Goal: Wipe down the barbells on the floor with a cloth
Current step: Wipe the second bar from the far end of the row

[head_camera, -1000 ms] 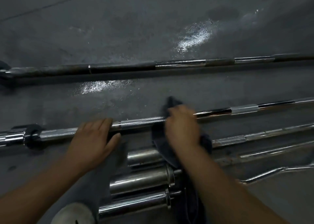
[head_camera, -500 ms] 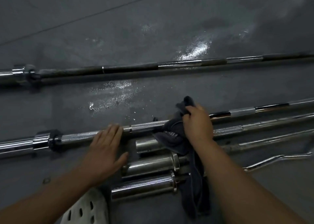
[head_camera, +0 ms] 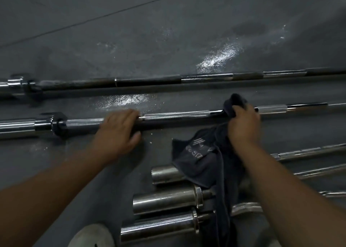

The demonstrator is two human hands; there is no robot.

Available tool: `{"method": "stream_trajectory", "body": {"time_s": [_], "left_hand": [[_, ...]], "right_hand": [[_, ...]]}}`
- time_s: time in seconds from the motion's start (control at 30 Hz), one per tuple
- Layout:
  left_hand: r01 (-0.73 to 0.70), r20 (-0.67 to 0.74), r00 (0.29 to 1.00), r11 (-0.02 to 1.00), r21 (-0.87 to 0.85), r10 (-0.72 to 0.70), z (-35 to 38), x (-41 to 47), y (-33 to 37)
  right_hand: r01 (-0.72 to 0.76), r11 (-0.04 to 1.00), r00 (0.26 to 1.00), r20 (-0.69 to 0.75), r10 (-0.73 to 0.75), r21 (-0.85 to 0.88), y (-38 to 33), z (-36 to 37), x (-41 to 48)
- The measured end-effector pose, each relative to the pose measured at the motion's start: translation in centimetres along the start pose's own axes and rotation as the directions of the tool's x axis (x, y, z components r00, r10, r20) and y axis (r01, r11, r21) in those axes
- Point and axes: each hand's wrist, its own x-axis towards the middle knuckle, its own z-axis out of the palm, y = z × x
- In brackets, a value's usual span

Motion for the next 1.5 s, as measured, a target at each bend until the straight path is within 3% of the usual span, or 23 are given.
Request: {"method": "stream_trajectory", "body": {"time_s": [0.07,0.13,0.23,0.3,0.37,0.47,0.53,0.63,0.7,0.77,0.83,0.9,0.97,1.0,1.07,1.13,1.2,1.27,1.33,1.4,1.5], "left_hand": [[0.004,-0.001,1.0,0.998,0.055,-0.004,0.8,0.5,0.7],[0.027,-0.034,0.999,0.997,0.072,-0.025,0.7,2.2,0.5],[0.065,-0.014,0.998,0.996,0.068,-0.064,-0.5,4.7,-0.1],[0.062,0.006,0.998,0.996,0.066,-0.062,-0.9,5.8,-0.5],[0.059,0.008,0.998,0.996,0.065,-0.06,-1.0,6.4,-0.7],[0.083,-0.023,0.996,0.994,0.075,-0.081,-0.7,6.4,-0.3],[0.104,-0.02,0.995,0.991,0.086,-0.102,-0.4,6.0,0.3],[0.097,-0.005,0.995,0.992,0.08,-0.097,-0.5,5.1,0.7],[0.051,0.02,0.998,0.996,0.077,-0.053,-1.0,4.2,0.4],[0.01,0.051,0.999,0.999,0.034,-0.012,-1.5,3.1,0.1],[0.013,0.03,0.999,0.998,-0.067,-0.011,-1.8,1.8,0.3],[0.049,-0.005,0.999,0.988,-0.146,-0.05,-1.8,0.5,0.6],[0.063,0.006,0.998,0.988,-0.143,-0.063,-1.5,-0.1,0.9],[0.058,0.04,0.998,0.992,-0.116,-0.053,-1.3,-0.1,1.3],[0.036,0.098,0.995,0.998,-0.054,-0.03,-0.5,-0.4,2.3],[0.024,0.111,0.994,0.999,-0.041,-0.02,0.0,-1.4,2.9],[-0.029,0.113,0.993,0.998,-0.047,0.034,0.4,-3.4,2.8],[-0.096,0.101,0.99,0.994,-0.051,0.1,0.4,-5.1,2.3],[-0.115,0.099,0.988,0.992,-0.061,0.121,0.2,-6.3,2.6],[-0.098,0.095,0.99,0.992,-0.084,0.106,0.5,-7.6,3.4],[-0.078,0.127,0.988,0.996,-0.054,0.084,1.5,-9.1,4.6]], "right_hand": [[0.029,0.999,1.0,-0.014,-0.029,0.014,-2.1,1.1,-0.2],[0.208,0.977,0.978,0.002,-0.208,0.046,-7.1,2.9,-1.7],[0.496,0.863,0.863,0.057,-0.502,0.1,-12.4,4.9,-3.6],[0.574,0.814,0.811,0.074,-0.58,0.091,-11.6,4.2,-1.9],[0.508,0.859,0.859,0.034,-0.511,0.067,-8.1,3.2,0.6],[0.183,0.983,0.983,-0.031,-0.182,0.021,-1.7,1.7,4.1],[0.062,0.998,0.998,-0.019,-0.062,0.012,-2.7,2.0,3.4],[0.303,0.951,0.947,0.091,-0.307,0.053,-10.3,3.5,-0.8],[0.513,0.851,0.839,0.144,-0.525,0.112,-13.6,4.3,-3.4],[0.614,0.781,0.759,0.187,-0.624,0.115,-12.7,3.7,-3.1],[0.535,0.843,0.825,0.179,-0.535,0.054,-8.4,2.9,-1.6],[0.268,0.963,0.959,0.097,-0.265,-0.022,-3.0,1.4,0.0],[0.081,0.996,0.996,0.048,-0.079,-0.036,-0.9,0.4,0.0],[0.064,0.997,0.996,0.066,-0.062,-0.034,-1.9,0.6,-0.9],[0.19,0.982,0.966,0.176,-0.188,0.009,-6.4,1.6,-4.2],[0.429,0.901,0.872,0.228,-0.433,0.068,-10.4,2.8,-8.2],[0.54,0.834,0.79,0.275,-0.548,0.112,-10.5,2.9,-9.6],[0.513,0.857,0.817,0.282,-0.504,0.046,-7.0,1.8,-8.3],[0.287,0.957,0.935,0.23,-0.269,-0.049,-2.3,0.5,-6.3],[0.072,0.996,0.987,0.146,-0.065,-0.044,0.2,-0.3,-5.6],[0.163,0.986,0.975,0.157,-0.159,-0.014,-2.9,1.1,-9.0]]}}
